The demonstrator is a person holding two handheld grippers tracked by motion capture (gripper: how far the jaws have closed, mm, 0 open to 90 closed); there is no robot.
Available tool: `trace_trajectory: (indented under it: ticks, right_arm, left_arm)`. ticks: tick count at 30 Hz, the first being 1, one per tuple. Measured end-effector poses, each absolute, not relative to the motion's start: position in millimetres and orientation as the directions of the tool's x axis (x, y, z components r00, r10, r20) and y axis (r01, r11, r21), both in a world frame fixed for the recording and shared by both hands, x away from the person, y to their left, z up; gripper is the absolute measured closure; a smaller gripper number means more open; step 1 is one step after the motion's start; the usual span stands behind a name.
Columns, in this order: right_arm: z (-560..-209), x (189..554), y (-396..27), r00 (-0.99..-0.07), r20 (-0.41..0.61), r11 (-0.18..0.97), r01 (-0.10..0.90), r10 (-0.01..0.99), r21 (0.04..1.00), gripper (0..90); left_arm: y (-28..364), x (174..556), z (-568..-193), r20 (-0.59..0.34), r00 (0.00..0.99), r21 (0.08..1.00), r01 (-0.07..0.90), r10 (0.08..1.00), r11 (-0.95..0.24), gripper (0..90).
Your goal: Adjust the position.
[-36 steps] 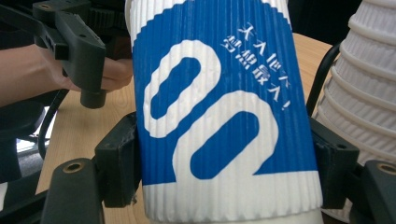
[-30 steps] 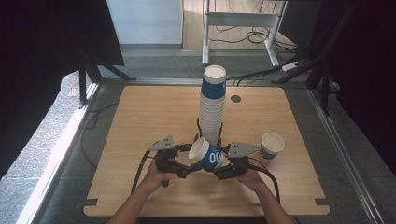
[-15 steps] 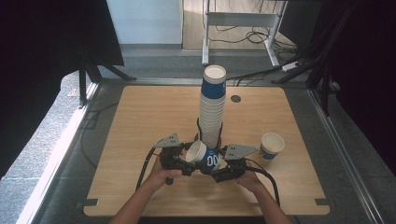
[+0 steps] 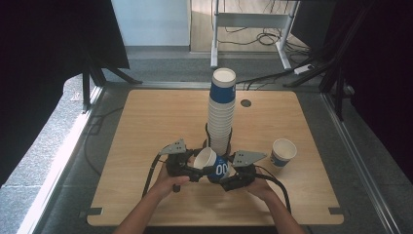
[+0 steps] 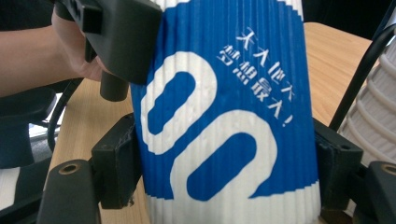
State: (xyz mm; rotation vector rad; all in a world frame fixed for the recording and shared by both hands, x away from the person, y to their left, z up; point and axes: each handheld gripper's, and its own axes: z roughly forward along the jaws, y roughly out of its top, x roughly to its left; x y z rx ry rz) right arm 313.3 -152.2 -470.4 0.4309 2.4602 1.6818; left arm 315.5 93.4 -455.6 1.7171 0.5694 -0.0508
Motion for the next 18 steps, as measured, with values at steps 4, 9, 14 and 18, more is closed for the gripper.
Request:
trace_trajectory:
  ticks: [4,9,14,18]
  right_arm:
    - [-469.1,314.1,-153.4,-0.948,0.071,0.323,0.175,0.309,0.930,19.7]
    - [-466.1,314.2,-157.2,-0.946,0.076,0.312,0.179,0.315,0.933,16.2]
    - [-462.7,313.5,-160.6,-0.944,0.066,0.316,0.174,0.324,0.933,15.4]
    - [-460.9,313.2,-161.0,-0.944,0.055,0.333,0.168,0.325,0.928,15.7]
  left_arm:
    - [96.0,315.6,-452.1,-0.321,0.882,0.918,0.380,0.344,-0.118,14.8]
    - [101.5,316.8,-447.9,-0.295,0.883,0.918,0.367,0.366,-0.146,14.9]
    - [104.8,319.2,-441.2,-0.242,0.881,0.913,0.348,0.406,-0.212,14.9]
    - [102.6,320.0,-434.0,-0.189,0.885,0.900,0.329,0.426,-0.285,14.9]
